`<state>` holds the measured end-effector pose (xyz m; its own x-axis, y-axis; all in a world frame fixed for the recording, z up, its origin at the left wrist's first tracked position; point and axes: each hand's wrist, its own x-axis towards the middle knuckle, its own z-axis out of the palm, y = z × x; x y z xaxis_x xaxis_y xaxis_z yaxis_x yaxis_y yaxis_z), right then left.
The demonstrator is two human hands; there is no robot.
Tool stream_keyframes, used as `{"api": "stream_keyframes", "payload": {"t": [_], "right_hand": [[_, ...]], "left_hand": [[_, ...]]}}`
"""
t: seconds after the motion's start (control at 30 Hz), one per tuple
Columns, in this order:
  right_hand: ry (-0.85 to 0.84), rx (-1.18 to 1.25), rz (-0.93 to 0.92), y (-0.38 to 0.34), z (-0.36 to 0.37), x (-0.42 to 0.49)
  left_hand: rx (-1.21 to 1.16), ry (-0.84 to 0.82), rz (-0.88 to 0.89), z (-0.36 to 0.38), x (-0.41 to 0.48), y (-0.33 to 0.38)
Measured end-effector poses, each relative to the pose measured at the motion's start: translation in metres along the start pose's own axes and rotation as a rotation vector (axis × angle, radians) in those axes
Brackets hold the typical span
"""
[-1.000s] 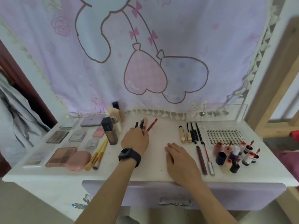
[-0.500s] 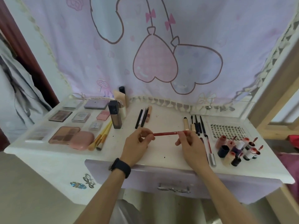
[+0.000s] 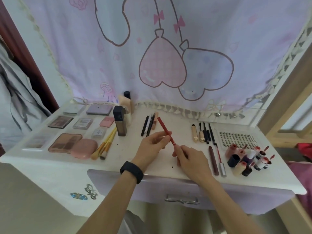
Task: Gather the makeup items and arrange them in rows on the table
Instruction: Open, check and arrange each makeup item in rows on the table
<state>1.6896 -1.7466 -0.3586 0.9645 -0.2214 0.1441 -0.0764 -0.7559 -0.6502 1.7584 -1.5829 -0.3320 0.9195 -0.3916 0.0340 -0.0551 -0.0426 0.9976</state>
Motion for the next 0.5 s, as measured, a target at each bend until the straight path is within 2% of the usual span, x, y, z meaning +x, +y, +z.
{"api": "stream_keyframes", "payload": {"t": [0.1,0.17,0.37,0.5], "right_hand": [[-0.023,0.033,0.009,-0.001,0.000,-0.001],[0.009,0.103,0.055,0.000,-0.001,-0.001],[0.086,0.253,0.140,-0.001,-0.001,0.005],[0.085,0.258,0.137,0.003,-0.001,0.009]], "left_hand": [[0.082,0.016,0.037,0.000,0.005,0.000],[0.227,0.062,0.097,-0.005,0.007,-0.003],[0.987,0.107,0.501,-0.013,0.002,-0.027],[1.054,0.122,0.640,-0.012,0.000,-0.030]]}}
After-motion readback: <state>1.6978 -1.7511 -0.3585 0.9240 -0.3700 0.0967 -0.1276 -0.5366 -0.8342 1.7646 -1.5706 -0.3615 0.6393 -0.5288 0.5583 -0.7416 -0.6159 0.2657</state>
